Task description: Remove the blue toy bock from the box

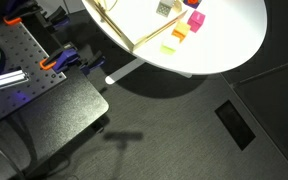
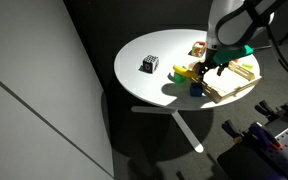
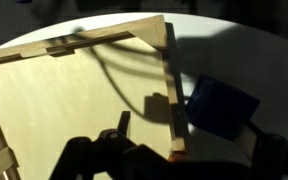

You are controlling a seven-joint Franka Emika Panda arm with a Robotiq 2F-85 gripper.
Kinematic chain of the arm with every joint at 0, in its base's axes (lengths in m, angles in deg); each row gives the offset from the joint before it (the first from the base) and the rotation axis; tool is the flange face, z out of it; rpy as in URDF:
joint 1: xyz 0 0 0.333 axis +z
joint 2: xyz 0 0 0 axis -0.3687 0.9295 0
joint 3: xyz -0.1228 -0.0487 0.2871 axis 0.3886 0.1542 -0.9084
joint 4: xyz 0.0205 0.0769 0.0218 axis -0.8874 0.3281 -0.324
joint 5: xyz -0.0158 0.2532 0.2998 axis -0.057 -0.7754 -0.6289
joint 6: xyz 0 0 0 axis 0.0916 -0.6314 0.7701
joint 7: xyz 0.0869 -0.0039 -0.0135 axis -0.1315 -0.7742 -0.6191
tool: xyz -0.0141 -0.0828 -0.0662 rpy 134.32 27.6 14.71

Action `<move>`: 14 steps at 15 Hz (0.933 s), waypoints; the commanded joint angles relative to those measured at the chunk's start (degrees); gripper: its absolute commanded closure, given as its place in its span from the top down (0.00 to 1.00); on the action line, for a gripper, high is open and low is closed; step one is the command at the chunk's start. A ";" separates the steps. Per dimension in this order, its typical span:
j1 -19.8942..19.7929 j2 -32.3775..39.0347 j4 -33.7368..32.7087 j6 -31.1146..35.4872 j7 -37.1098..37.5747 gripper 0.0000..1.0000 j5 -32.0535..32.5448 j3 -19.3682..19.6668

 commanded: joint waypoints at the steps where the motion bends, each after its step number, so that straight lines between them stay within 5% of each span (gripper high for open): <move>1: -0.20 -1.05 -1.90 -6.20 0.70 1.00 3.11 1.66; 14: -6.07 -8.86 -2.18 -24.10 -14.78 1.00 6.34 1.70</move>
